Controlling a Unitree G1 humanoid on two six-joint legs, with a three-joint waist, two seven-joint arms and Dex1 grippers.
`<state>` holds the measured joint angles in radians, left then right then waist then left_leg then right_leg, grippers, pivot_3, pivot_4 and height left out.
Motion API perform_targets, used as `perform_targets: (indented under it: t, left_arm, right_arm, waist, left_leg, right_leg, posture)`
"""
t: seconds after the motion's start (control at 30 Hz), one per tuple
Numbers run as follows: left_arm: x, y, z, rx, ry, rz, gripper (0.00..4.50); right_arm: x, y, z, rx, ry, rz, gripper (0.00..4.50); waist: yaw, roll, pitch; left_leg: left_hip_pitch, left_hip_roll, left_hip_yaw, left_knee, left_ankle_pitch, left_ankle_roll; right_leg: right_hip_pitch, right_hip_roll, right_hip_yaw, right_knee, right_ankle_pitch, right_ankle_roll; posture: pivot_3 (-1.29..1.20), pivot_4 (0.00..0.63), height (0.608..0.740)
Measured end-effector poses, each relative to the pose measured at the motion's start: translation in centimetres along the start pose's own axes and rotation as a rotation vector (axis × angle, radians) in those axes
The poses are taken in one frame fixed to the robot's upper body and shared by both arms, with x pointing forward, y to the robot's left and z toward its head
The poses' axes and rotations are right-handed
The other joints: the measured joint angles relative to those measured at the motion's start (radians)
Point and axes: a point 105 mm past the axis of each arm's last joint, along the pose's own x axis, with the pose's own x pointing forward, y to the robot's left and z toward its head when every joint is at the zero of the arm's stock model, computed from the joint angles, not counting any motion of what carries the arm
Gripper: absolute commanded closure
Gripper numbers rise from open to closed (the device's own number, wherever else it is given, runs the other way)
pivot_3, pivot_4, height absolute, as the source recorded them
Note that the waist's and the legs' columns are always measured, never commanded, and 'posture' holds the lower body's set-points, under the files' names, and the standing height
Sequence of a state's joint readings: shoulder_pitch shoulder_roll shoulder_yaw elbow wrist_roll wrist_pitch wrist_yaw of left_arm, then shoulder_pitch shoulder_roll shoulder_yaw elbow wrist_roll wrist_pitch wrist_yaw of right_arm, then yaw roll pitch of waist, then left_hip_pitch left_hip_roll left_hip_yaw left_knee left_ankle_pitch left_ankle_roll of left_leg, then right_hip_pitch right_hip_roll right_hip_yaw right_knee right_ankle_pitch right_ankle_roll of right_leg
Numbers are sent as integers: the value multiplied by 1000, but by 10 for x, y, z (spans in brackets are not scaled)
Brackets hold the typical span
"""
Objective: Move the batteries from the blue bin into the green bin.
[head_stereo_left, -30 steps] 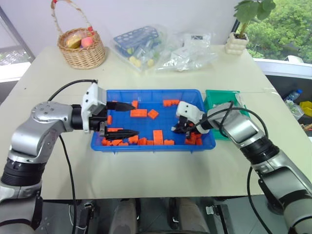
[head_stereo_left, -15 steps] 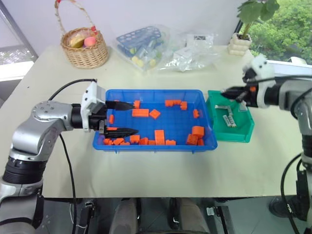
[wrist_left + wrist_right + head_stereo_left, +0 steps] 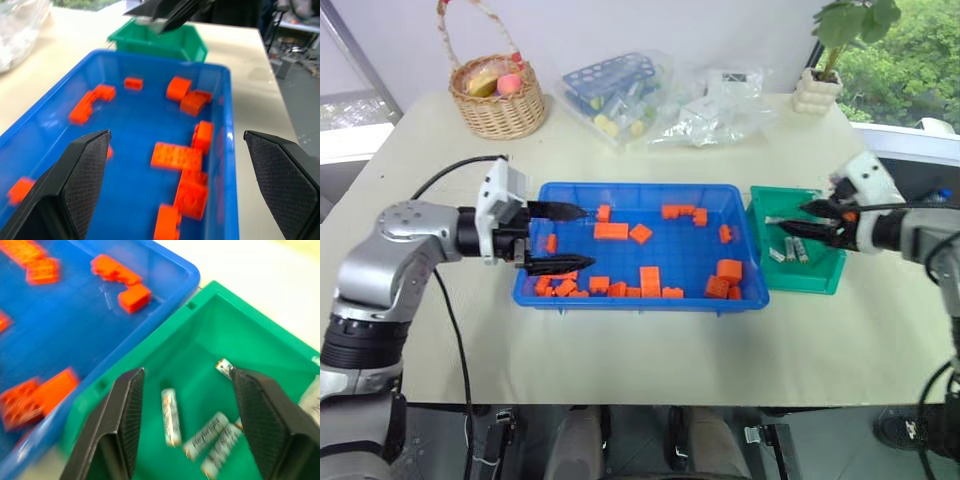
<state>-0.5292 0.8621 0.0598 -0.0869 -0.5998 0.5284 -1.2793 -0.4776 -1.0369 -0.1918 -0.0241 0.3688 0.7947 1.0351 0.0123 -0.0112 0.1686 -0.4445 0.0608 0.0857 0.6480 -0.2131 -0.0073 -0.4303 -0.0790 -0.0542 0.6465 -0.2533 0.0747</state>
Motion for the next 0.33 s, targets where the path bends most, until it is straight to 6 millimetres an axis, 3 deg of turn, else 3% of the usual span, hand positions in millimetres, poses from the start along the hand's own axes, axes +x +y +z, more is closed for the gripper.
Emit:
perform_targets:
  t: [0.1,0.2,0.33]
  left_arm:
    - [-21,5,-1,-3,29,48,0]
    - [-48,6,-6,-26,78,91,0]
    - [-64,10,-10,-23,95,138,0]
  right_arm:
    - [-32,-9,0,-60,-10,54,1664]
    - [-59,-15,-22,-83,50,123,1664]
    - [-65,-15,-47,-63,90,176,1664]
  waist:
    - [-2,0,0]
    - [-7,0,0]
    - [-9,2,0]
  left_leg:
    - [1,0,0,-1,0,0]
    - [2,1,1,-1,0,0]
    - [2,1,1,0,0,0]
  right_leg:
    - [0,0,0,0,0,0]
    - [1,0,0,0,-2,-3]
    - [1,0,0,1,-2,-3]
  posture:
    - [0,150,736]
    - [0,150,736]
    - [0,150,736]
